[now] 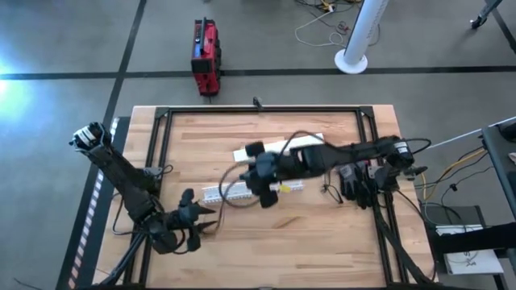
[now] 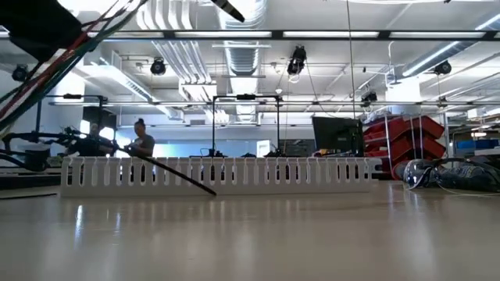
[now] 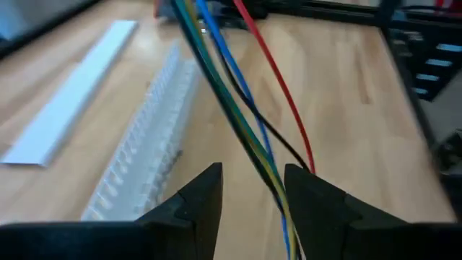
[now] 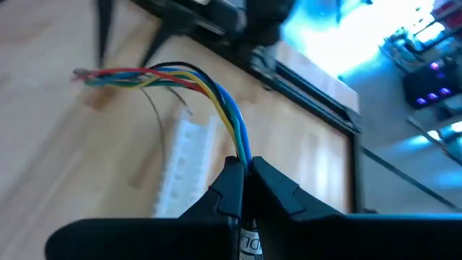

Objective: Ziptie cables
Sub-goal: Put the cable wire into the white cable duct

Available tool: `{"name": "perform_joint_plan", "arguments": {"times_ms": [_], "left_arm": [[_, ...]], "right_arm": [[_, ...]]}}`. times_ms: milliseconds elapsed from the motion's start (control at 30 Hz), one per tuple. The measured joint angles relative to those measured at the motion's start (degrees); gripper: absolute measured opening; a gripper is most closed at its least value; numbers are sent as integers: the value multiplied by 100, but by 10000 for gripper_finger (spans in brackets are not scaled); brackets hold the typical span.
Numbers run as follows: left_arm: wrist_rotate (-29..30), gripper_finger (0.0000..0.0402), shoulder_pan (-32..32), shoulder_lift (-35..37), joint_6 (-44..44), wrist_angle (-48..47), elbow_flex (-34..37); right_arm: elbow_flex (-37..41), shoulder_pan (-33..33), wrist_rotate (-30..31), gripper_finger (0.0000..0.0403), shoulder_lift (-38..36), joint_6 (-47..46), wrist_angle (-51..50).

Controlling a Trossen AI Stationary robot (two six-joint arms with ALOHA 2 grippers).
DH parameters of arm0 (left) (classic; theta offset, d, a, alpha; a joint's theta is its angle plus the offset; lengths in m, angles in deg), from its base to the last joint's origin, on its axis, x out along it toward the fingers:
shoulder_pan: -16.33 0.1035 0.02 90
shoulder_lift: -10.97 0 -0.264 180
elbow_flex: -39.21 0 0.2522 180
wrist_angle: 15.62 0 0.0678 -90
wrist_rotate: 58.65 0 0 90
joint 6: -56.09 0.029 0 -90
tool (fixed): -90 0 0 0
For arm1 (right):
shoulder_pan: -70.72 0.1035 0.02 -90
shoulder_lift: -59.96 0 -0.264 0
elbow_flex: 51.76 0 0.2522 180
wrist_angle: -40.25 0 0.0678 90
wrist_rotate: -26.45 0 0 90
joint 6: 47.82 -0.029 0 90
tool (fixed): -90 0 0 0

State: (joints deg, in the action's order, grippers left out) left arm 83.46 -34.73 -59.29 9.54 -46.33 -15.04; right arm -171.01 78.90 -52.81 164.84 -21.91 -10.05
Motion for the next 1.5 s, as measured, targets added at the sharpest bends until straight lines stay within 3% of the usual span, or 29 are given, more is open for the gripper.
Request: {"name": "perform_joint_plan", "arguments": {"times_ms": [233,700,967,1133,1267,1500], "left_arm": [[646,147,19,-58,61,-46,256],[2067,171,72,-83,107,-18,736],[2202,187,91,-21,109,-46,820],[2182,179,94,194,129,-541,631],[1585,167,92,549,117,-1347,215],[-741,140,92,1201,-51,-2651,-798]], "right_arm": [[-709,-431,-3,2,0,-38,-383],[-1727,-548,-9,2,-5,229,-383],[-2087,-572,-10,2,-11,254,-347],[-2090,-611,-17,2,1,264,-276],[-2090,-678,-26,2,179,316,349],[-2090,-697,-91,2,673,752,1359]]}}
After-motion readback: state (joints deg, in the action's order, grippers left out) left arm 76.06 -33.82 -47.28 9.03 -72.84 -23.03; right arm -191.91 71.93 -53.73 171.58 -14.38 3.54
